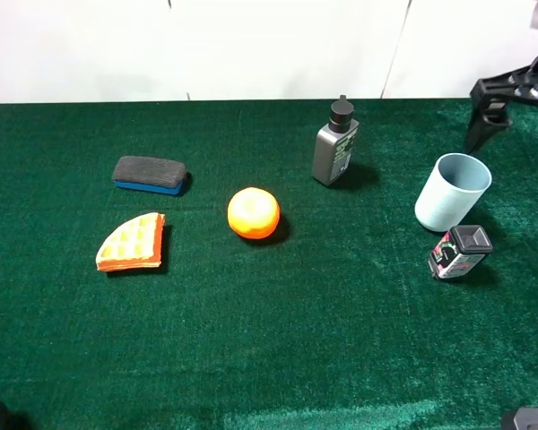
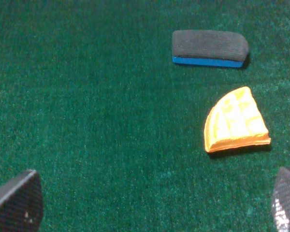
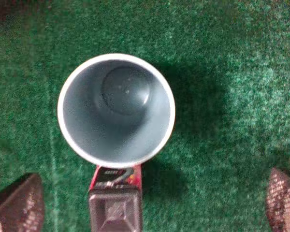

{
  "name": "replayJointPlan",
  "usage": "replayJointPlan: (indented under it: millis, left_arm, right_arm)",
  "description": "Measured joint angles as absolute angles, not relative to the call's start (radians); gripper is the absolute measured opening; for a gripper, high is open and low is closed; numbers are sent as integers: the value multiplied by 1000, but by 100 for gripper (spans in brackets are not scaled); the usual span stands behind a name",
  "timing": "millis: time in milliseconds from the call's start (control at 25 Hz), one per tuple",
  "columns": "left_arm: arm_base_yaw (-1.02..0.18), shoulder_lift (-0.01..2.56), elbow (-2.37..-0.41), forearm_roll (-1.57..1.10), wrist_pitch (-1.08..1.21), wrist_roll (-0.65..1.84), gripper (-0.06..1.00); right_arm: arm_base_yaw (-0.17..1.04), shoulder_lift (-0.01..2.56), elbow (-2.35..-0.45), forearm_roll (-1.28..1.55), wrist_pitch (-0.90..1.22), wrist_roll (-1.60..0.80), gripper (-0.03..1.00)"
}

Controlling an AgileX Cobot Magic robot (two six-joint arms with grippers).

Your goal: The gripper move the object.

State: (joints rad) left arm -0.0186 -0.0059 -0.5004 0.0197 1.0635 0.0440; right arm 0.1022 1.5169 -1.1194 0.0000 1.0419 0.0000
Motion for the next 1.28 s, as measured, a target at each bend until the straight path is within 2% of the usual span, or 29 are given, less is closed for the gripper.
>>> replayJointPlan:
  millis: [520, 1280]
  left_arm:
    - [-19, -6, -500, 20, 1064, 44, 95]
    - [-19, -6, -500, 20, 1064, 44, 95]
  right_arm:
    - [102, 1314, -1119, 55, 1210, 0, 70]
    - [102, 881, -1080, 63, 1216, 0, 70]
